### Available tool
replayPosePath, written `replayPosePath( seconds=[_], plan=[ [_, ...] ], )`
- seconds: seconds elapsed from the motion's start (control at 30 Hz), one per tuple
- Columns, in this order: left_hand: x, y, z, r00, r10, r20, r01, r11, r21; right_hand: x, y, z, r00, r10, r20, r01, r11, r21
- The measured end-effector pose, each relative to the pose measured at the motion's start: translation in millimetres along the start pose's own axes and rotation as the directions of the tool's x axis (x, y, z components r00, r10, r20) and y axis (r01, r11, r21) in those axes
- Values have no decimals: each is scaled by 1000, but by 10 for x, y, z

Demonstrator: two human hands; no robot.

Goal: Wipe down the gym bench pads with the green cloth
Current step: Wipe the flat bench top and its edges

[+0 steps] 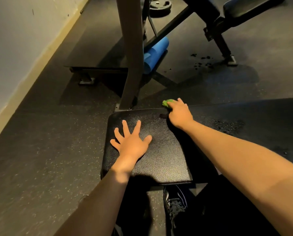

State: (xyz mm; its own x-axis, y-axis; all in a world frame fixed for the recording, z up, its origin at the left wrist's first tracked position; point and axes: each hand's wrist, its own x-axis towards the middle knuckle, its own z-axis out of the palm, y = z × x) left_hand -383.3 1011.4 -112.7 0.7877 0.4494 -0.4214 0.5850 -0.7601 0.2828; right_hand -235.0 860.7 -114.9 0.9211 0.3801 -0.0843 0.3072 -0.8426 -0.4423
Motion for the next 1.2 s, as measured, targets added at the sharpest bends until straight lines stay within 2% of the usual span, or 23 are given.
replayPosePath(
  seconds=[0.1,0.2,0.33,0.43,0.57,0.73,0.8,0.87,0.97,1.07,1.2],
  plan=[
    [-3,16,-4,1000,-12,8,11,1000,7,-133,-73,125,996,-20,-86,14,998,-66],
    [-13,38,-6,1000,-22,2,22,1000,5,-428,-219,223,982,-147,-122,146,989,-12],
    [-4,63,-3,999,-42,-13,42,999,12,-784,-266,361,940,-339,24,336,938,78],
    [-9,83,-3,999,-44,-12,44,999,0,-721,-173,355,914,-392,104,387,920,62],
    [-2,93,16,999,-47,-9,47,999,-18,-437,-77,192,955,-286,77,286,958,0],
    [-9,113,-5,999,-51,15,52,998,-25,-56,39,60,997,-56,43,57,998,-11],
    [-18,107,19,999,-46,-7,46,999,-26,-54,53,70,998,-45,31,46,999,-16],
    [-27,104,76,997,-38,-63,36,999,-34,-171,52,110,992,-122,-29,119,990,-76],
    [-78,155,202,984,-41,-172,34,998,-46,-528,77,189,966,-251,-56,248,967,-51],
    [-230,246,336,958,-38,-283,22,998,-62,-989,127,257,936,-352,18,351,936,21],
    [-461,225,442,948,-22,-317,-12,995,-103,-1391,191,258,874,-462,150,459,887,56]
  ],
)
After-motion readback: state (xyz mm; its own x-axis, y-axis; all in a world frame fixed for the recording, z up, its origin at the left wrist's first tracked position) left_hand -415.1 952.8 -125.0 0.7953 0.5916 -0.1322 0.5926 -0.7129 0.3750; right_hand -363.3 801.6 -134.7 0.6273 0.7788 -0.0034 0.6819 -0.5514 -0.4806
